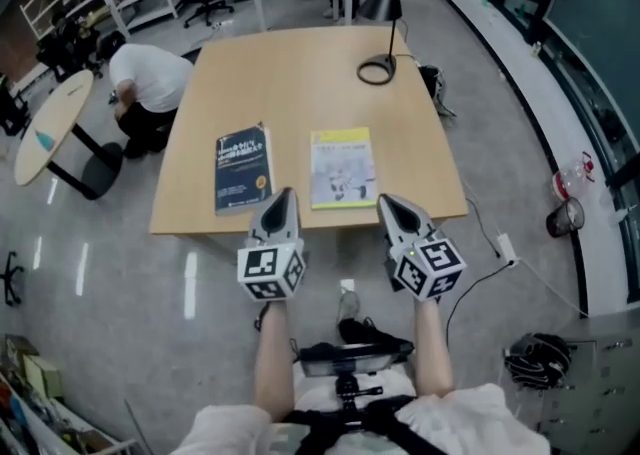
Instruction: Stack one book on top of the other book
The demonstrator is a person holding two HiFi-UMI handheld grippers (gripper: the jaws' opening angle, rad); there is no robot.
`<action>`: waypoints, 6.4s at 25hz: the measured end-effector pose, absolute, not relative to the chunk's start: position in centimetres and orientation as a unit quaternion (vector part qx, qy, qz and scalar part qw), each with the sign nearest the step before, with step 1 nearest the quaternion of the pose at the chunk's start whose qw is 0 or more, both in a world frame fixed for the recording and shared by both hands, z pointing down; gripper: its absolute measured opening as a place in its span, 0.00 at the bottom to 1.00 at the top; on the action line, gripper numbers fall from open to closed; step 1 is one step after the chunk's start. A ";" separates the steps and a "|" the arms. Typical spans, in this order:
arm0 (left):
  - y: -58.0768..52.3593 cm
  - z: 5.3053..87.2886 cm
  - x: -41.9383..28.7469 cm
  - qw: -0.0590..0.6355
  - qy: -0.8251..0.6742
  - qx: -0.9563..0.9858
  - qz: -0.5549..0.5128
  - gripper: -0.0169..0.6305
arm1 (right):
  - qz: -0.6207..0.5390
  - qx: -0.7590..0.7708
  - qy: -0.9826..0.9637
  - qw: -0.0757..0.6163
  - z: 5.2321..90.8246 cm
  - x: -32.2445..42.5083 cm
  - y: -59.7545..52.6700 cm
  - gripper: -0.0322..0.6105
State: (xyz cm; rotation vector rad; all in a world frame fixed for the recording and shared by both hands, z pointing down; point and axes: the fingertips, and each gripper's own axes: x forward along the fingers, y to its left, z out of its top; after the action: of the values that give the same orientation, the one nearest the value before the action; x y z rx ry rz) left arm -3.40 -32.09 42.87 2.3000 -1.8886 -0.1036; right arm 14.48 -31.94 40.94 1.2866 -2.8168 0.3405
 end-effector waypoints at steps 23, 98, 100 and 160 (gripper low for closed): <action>-44.5 61.2 -1.9 0.287 -0.592 0.742 0.125 0.05 | 0.305 0.435 -0.840 0.111 58.2 13.1 -47.1 0.05; -29.9 65.9 5.8 0.411 -0.457 0.778 0.129 0.29 | 0.376 0.351 -0.829 0.220 65.9 13.3 -32.5 0.05; -30.0 65.5 5.4 0.411 -0.461 0.776 0.127 0.39 | 0.359 0.356 -0.831 0.231 65.7 13.7 -32.3 0.05; -29.8 66.8 4.8 0.434 -0.447 0.760 0.186 0.26 | 0.406 0.312 -0.834 0.205 65.5 12.2 -31.9 0.25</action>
State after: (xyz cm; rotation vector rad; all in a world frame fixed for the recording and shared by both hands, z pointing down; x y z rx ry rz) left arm 4.84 -29.76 66.79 1.8934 -1.1131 0.4631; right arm 12.20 -31.90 65.45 0.8709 -2.3252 1.1305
